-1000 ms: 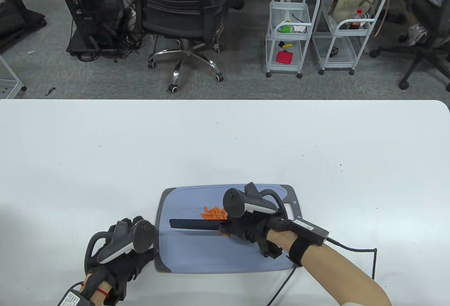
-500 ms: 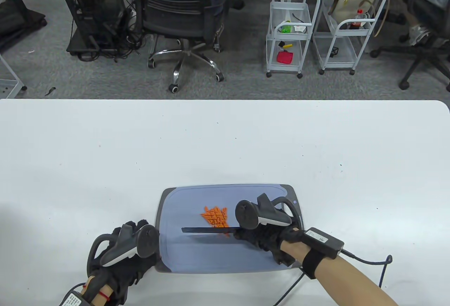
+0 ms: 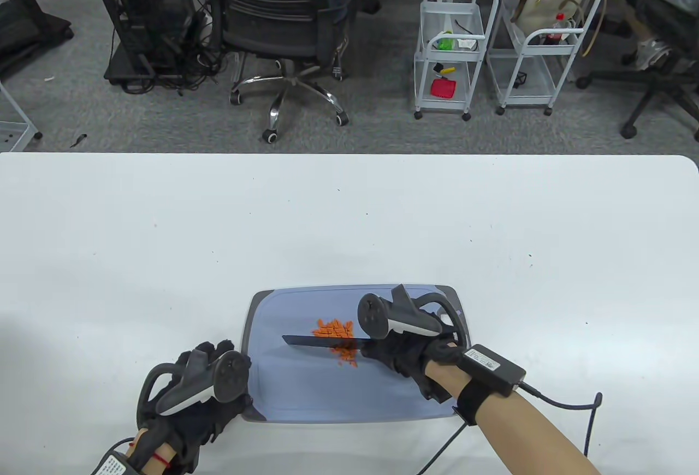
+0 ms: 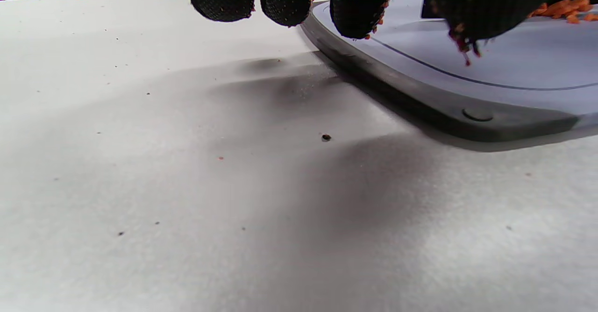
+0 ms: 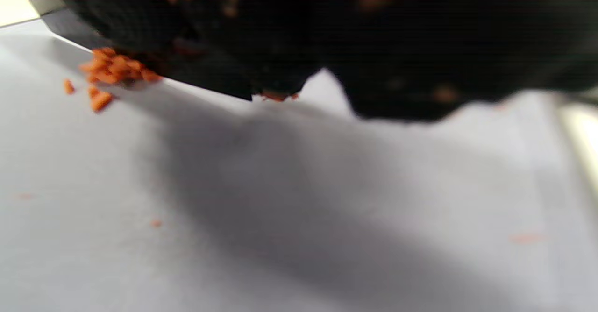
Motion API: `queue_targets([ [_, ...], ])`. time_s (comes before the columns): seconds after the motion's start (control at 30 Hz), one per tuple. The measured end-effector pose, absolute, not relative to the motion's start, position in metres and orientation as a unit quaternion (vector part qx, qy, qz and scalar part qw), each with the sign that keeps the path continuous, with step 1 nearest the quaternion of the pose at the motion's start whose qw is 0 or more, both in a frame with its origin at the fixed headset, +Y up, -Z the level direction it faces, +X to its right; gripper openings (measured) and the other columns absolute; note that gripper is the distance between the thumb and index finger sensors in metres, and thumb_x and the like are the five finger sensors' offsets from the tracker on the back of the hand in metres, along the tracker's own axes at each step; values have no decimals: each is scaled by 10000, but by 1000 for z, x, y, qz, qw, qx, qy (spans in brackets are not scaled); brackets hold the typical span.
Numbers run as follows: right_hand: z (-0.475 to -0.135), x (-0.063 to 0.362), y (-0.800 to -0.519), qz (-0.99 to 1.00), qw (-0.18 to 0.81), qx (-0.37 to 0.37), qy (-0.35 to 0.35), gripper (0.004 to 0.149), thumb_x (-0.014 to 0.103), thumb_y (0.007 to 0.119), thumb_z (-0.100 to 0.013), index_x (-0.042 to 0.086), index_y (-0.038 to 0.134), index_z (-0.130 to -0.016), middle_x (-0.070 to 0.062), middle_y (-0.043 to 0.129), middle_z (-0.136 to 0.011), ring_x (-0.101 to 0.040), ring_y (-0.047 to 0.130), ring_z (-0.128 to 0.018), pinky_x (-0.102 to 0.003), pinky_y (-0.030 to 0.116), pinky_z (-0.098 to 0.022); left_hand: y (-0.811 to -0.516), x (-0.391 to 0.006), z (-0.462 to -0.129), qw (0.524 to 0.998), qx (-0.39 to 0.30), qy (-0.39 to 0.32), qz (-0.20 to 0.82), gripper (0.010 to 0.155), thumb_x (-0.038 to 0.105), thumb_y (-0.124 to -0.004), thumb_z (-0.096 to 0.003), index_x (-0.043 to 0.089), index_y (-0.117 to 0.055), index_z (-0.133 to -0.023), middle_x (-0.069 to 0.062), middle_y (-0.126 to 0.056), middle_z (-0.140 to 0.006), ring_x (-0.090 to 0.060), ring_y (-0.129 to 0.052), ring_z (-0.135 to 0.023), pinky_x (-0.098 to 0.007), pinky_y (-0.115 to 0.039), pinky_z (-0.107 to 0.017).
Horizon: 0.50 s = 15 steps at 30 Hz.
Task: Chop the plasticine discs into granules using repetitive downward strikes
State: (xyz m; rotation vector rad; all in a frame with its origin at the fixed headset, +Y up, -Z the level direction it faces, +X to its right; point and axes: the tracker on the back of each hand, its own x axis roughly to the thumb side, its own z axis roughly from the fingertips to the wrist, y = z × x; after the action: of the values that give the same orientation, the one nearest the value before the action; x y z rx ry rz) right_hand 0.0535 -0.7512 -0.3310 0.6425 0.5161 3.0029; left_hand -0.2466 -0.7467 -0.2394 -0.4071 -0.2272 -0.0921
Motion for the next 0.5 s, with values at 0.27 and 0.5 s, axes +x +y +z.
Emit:
queue_targets([
  [0.27,-336,56,-732,965,58,206,149,565,611,806,-387,167,905,-724,15,990,-347,-171,1046,-49,-470,912,-215,-750,-251,-242,971,-210,-106,-40,760,627,-633,-369,334,-572,-1069,-120,-480,-1226,-484,-541,-1079,-659,-481,-744],
  [0.5,-351,46,-734,956,-42,165,237,569,607,803,-391,160,889,-732,10,982,-352,-178,1052,-52,-480,912,-217,-741,-254,-244,982,-159,-106,-8,797,628,-634,-366,315,-498,-1085,-116,-463,-1227,-477,-542,-1081,-654,-483,-747],
])
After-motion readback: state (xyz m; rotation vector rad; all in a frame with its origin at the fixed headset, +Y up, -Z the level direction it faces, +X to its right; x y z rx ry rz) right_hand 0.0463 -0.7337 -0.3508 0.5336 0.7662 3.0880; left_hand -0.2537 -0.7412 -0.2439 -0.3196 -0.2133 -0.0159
